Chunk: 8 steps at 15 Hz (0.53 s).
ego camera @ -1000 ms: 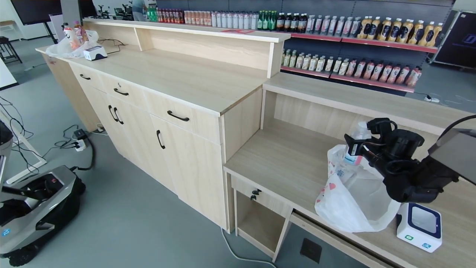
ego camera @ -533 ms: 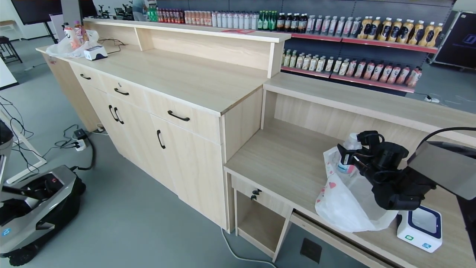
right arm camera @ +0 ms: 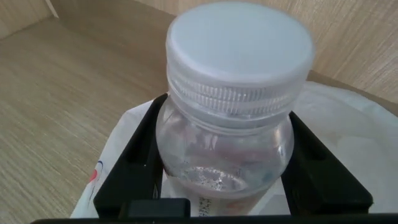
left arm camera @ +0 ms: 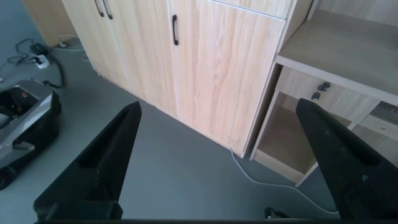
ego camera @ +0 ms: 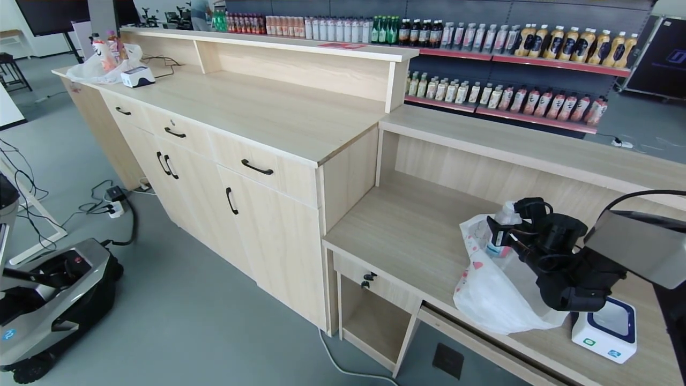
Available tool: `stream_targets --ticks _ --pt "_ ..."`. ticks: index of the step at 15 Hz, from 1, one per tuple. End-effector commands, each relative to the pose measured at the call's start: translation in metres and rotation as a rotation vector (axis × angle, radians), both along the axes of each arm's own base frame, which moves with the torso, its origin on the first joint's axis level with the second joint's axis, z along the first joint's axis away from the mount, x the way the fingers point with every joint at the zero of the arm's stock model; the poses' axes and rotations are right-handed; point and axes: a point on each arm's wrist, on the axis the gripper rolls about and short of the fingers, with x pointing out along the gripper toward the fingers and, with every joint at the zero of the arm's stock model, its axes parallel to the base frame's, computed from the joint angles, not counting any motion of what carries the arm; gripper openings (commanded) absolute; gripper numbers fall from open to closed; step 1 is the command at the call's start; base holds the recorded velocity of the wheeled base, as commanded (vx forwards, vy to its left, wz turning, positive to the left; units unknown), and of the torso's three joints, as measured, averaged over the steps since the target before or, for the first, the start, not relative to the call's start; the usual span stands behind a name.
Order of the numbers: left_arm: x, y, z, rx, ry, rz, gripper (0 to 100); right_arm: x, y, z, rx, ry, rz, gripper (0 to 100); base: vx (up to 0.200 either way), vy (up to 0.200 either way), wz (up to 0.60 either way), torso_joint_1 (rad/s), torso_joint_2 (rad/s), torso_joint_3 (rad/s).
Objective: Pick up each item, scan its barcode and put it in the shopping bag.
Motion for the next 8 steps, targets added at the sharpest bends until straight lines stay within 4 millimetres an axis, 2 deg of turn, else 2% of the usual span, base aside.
stream_targets --ticks 1,2,3,5,6,8 --pt "0.0 0.0 0.0 0.0 0.0 0.0 100 -0.004 -0.001 -0.005 -0.001 0.026 -0.004 0 0.0 0.0 0.0 0.0 0.0 0.0" --pt "0.0 0.0 0.0 0.0 0.0 0.0 100 -0.007 -0.003 -0.006 0.0 0.036 -0.008 100 0.0 0.0 0.0 0.0 0.0 0.0" --pt "0.0 0.0 0.0 0.0 0.0 0.0 100 -0.008 -0.004 -0.007 0.0 0.04 -0.01 100 0.0 0.0 0.0 0.0 0.0 0.0" --pt "0.0 0.0 0.0 0.0 0.0 0.0 100 -0.01 -0.006 0.01 0.003 0.01 -0.015 100 0.0 0.0 0.0 0.0 0.0 0.0" --pt "0.0 0.0 0.0 0.0 0.0 0.0 100 -0.012 -0.006 0.028 0.005 -0.019 -0.013 100 0.0 0.0 0.0 0.0 0.0 0.0" --pt "0.0 0.0 0.0 0.0 0.0 0.0 100 -0.03 -0.005 0.074 0.004 -0.05 -0.016 100 0.0 0.0 0.0 0.0 0.0 0.0"
